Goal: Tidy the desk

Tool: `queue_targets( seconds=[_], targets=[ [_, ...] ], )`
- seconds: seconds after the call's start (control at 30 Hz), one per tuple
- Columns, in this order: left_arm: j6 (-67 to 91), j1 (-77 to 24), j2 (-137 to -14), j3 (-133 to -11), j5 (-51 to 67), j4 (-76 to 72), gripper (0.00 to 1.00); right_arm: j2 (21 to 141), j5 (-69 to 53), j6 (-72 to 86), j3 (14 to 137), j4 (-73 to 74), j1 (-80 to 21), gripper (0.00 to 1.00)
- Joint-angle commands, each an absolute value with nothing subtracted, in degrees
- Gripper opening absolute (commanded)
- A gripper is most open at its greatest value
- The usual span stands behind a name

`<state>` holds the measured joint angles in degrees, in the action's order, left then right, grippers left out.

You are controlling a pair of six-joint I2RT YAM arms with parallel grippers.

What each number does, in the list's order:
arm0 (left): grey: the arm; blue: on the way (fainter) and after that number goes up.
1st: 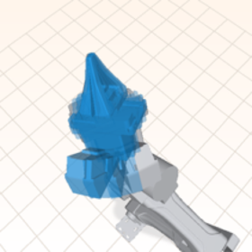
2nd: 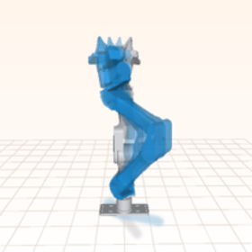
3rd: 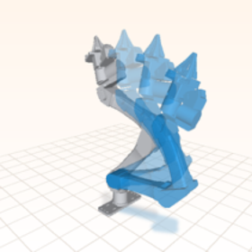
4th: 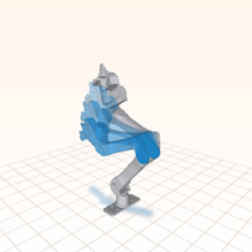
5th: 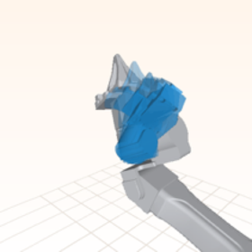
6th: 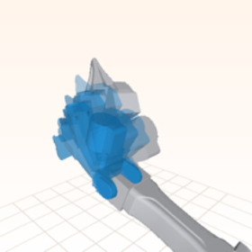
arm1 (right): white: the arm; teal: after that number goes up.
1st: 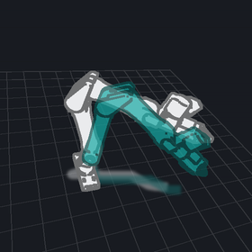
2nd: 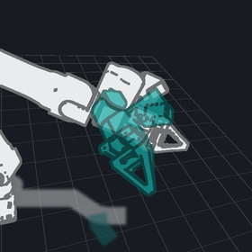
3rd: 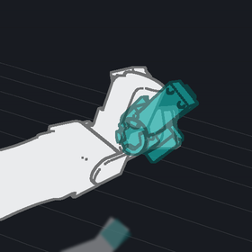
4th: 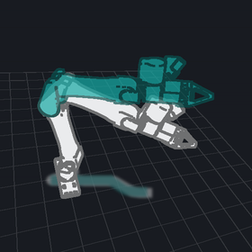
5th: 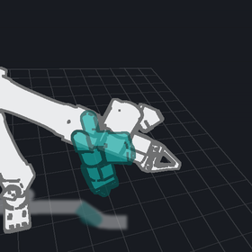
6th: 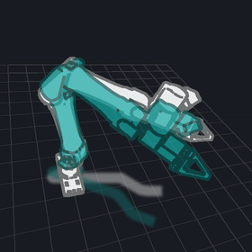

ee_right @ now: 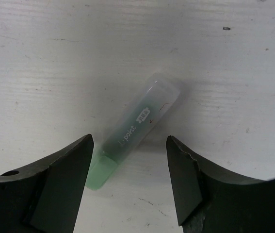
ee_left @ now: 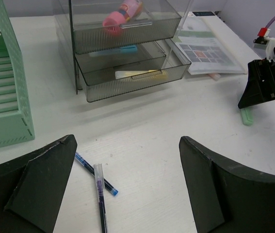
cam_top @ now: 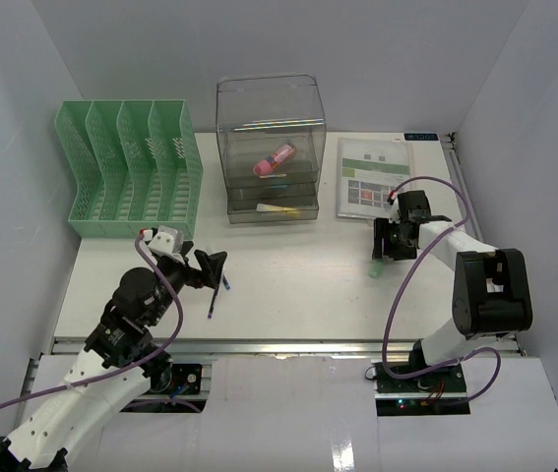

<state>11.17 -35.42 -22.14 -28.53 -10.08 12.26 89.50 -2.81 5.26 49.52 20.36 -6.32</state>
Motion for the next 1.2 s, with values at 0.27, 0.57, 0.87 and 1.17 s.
queue_targets(
  seconds=[0.27, 0.57, 0.87, 1.17],
  targets=[
    [12.1, -35.3, -23.3, -30.3, -8.1, 13.6, 0.98, 90.2, 7.4, -0.7, 48.2, 16.6, -10.0, 0.42],
    [12.1, -35.3, -22.3, -30.2, -8.3, 13.6, 0.98, 89.2, 5.9, -7.0, 45.8, 15.2, -13.6, 0.27],
    [11.9, -35.3, -22.1, -30.3, -8.5, 13.6, 0.98, 80.3, -5.7, -21.5, 51.8, 15.9, -22.6, 0.08],
    [11.3, -35.3, -20.6, -30.0, -9.4, 13.6, 0.98, 86.6, -8.8, -48.0, 71.5, 23.2, -38.2, 0.08]
  ],
)
